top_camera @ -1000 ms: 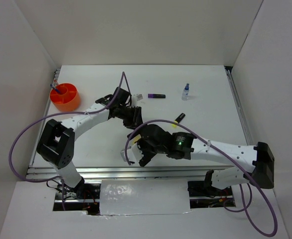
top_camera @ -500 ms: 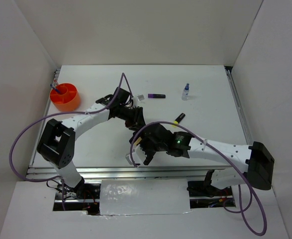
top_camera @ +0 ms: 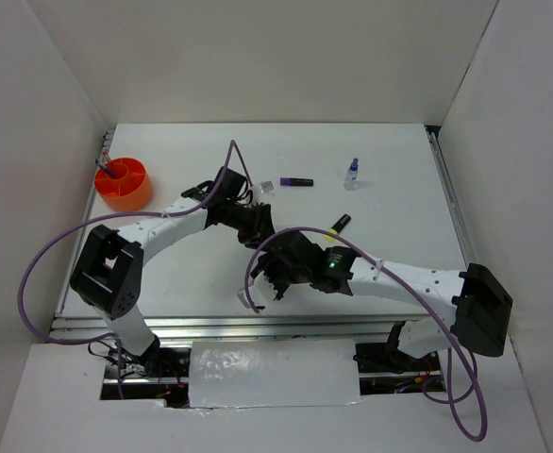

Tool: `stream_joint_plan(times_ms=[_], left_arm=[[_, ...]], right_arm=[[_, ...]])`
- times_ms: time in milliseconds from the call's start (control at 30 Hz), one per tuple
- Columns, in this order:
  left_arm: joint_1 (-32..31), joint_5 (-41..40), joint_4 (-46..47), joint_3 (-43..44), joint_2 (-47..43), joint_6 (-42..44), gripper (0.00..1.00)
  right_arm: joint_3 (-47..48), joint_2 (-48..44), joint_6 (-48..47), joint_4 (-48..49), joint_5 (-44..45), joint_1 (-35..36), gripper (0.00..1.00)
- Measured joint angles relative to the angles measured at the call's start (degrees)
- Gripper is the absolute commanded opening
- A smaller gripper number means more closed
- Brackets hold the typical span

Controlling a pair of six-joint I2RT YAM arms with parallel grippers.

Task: Sort the stationery into containers
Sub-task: Pick up the pen from the center of the board.

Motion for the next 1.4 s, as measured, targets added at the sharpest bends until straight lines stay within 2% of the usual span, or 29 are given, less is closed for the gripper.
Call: stream_joint_plan(times_ms=[133, 200, 233, 300, 333, 433, 467, 567, 667, 800, 900, 1000, 1167, 1267, 1400], left_arm=[[0.20, 0.42, 1.07, -0.26, -0.09, -0.15, 0.26], [0.46, 0.66, 1.68, -0.70, -0.26, -0.28, 0.37], [0.63, 0.76, 2.01, -0.87, -0.33, -0.44, 0.48], [0.92, 1.14, 2.54, -1.38, -0.57, -0.94, 0.61], [1.18, 1.46, 2.60, -1.73, -0.85, -1.33, 0.76], [2.38, 1.75, 3.04, -3.08, -2.54, -1.51, 0.94], [2.91, 1.68, 3.02, -3.37, -3.30, -1.27, 0.96], [6.08, 1.79, 3.04, -3.39, -6.10, -1.01, 0.97], [13.77, 3.72, 4.74, -3.32, -9.07, -1.20, 0.94], [29.24, 11.15, 16.17, -5.88, -13.11, -3.10, 0.85], [34.60, 18.12, 22.91, -8.46, -16.26, -2.47, 0.81], [33.66, 22.88, 21.94, -8.41, -19.98, 5.01, 0.79], [27.69, 26.10, 19.80, -7.98, -28.57, 15.93, 0.73], [24.59, 27.76, 21.24, -6.73, -31.54, 18.23, 0.65], [23.02, 29.35, 25.07, -5.97, -32.00, 18.34, 0.61]], right_arm=[[-0.48, 0.00, -0.28, -0.02, 0.31, -0.13, 0.24], [-0.50, 0.00, -0.33, 0.07, 0.37, -0.20, 0.19], [-0.52, 0.00, -0.33, 0.04, 0.42, -0.20, 0.18], [-0.52, -0.02, -0.22, 0.15, 0.63, -0.22, 0.16], [-0.55, -0.02, -0.11, 0.09, 0.72, -0.35, 0.15], [-0.63, -0.15, 0.15, -0.07, 1.33, -0.85, 0.13], [-0.63, -0.39, 0.37, -0.07, 1.51, -1.01, 0.13], [-0.61, -1.99, 2.08, -0.46, 1.60, -1.29, 0.10], [0.37, -4.17, 6.27, -1.68, 1.42, -1.70, 0.02], [7.87, -4.44, 18.29, -4.48, -0.13, -4.72, 0.00], [17.25, -3.69, 30.03, -6.99, -3.23, -8.98, 0.00], [25.53, -2.99, 41.24, -7.74, -7.39, -12.98, 0.00], [28.26, -3.10, 52.15, -8.44, -12.66, -14.67, 0.00], [28.26, -2.86, 55.65, -10.27, -15.61, -14.67, 0.00], [28.28, -2.56, 58.03, -11.45, -18.69, -14.53, 0.00]])
